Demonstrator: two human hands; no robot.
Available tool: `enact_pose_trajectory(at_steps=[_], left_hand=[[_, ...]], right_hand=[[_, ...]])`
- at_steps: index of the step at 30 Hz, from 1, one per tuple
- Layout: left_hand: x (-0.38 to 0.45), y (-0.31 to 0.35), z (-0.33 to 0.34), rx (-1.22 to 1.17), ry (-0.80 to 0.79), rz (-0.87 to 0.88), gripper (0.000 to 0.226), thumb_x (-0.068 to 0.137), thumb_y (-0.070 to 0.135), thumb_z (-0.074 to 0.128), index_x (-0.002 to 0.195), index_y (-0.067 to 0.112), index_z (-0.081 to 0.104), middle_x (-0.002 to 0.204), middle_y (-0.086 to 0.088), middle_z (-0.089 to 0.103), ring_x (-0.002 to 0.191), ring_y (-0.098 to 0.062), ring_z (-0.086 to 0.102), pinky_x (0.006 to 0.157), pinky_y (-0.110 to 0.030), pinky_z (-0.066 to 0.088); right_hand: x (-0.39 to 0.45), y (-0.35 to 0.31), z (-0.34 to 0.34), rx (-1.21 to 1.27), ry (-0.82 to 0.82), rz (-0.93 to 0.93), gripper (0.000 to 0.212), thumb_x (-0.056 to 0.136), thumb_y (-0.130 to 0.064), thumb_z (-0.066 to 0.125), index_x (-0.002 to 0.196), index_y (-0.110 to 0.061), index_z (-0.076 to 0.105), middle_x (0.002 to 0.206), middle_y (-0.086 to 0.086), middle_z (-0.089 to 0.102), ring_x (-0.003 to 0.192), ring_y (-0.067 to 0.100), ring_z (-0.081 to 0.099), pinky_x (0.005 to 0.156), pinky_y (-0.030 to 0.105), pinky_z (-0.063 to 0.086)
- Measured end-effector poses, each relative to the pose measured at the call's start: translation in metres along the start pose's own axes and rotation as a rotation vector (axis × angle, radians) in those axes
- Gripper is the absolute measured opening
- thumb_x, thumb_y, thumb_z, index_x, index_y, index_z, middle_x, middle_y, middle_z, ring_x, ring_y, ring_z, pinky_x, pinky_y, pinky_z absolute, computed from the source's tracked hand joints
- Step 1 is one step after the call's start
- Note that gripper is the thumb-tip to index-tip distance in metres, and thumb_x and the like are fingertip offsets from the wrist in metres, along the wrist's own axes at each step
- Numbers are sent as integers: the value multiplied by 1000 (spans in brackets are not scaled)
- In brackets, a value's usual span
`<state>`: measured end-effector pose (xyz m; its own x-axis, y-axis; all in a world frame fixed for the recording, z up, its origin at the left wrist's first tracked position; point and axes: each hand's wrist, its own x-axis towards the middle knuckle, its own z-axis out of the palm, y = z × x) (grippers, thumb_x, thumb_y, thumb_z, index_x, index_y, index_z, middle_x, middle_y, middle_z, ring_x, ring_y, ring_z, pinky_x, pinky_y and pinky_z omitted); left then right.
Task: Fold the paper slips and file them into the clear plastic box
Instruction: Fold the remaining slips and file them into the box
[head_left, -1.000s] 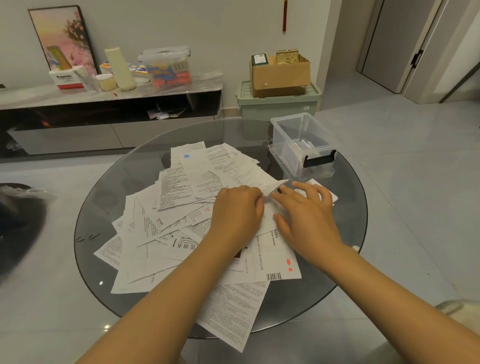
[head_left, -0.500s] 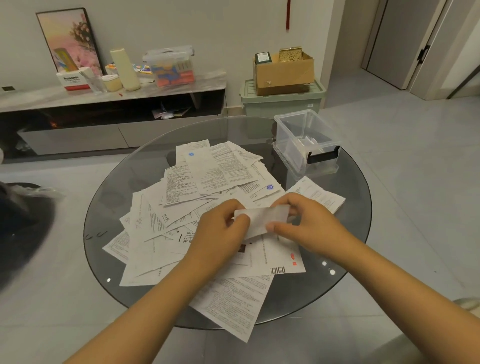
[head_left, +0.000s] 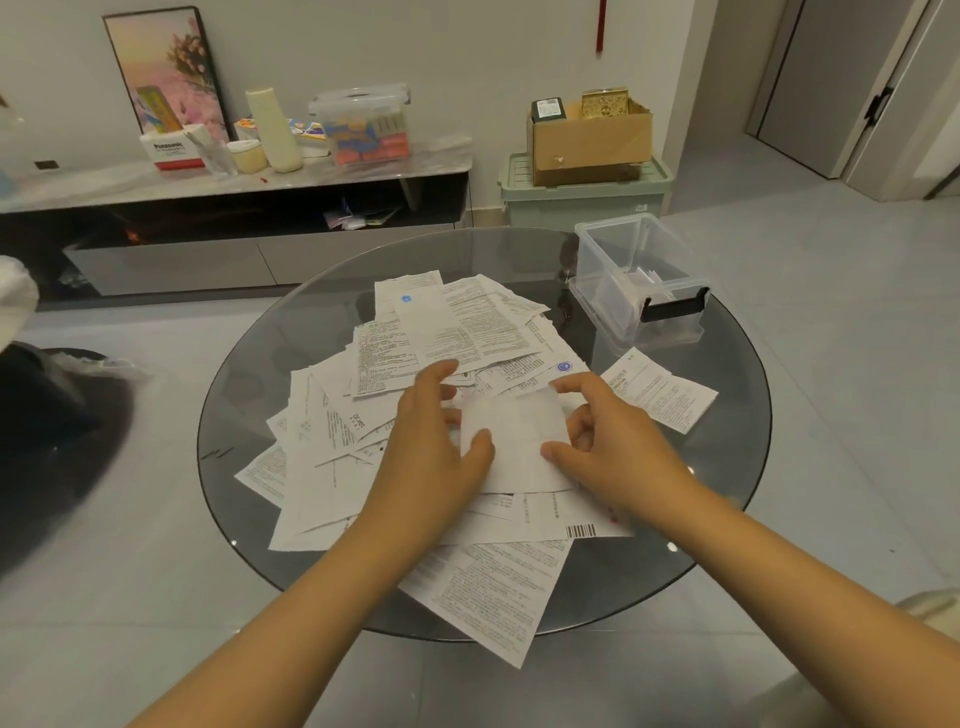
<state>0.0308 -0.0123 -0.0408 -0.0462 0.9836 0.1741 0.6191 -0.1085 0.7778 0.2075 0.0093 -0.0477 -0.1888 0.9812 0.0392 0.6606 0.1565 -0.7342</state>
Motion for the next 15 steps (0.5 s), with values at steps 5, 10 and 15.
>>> enact_pose_trajectory(at_steps=[5,10,15], left_hand=[[-7,-19,2,273,-192,85,55,82,34,68,131,35,45,143,9,23,134,-9,24,111,-33,29],[-7,-21,-4,481,-295,242,46,90,43,55,134,34,48,153,15,19,139,-4,10,108,-25,5],[-6,-23,-10,525,-353,323,53,90,49,50,139,33,40,150,17,29,137,1,18,105,-21,4]], right_hand=[[0,1,6,-220,1,-81,63,85,-28,64,137,-39,30,93,-6,55,79,11,52,75,27,44],[1,3,5,-496,23,-184,30,89,-39,56,119,-40,59,125,-9,38,114,14,34,92,25,22],[-3,4,6,-521,-141,-324,48,87,-53,50,132,-35,49,136,-18,40,125,7,24,86,20,8]])
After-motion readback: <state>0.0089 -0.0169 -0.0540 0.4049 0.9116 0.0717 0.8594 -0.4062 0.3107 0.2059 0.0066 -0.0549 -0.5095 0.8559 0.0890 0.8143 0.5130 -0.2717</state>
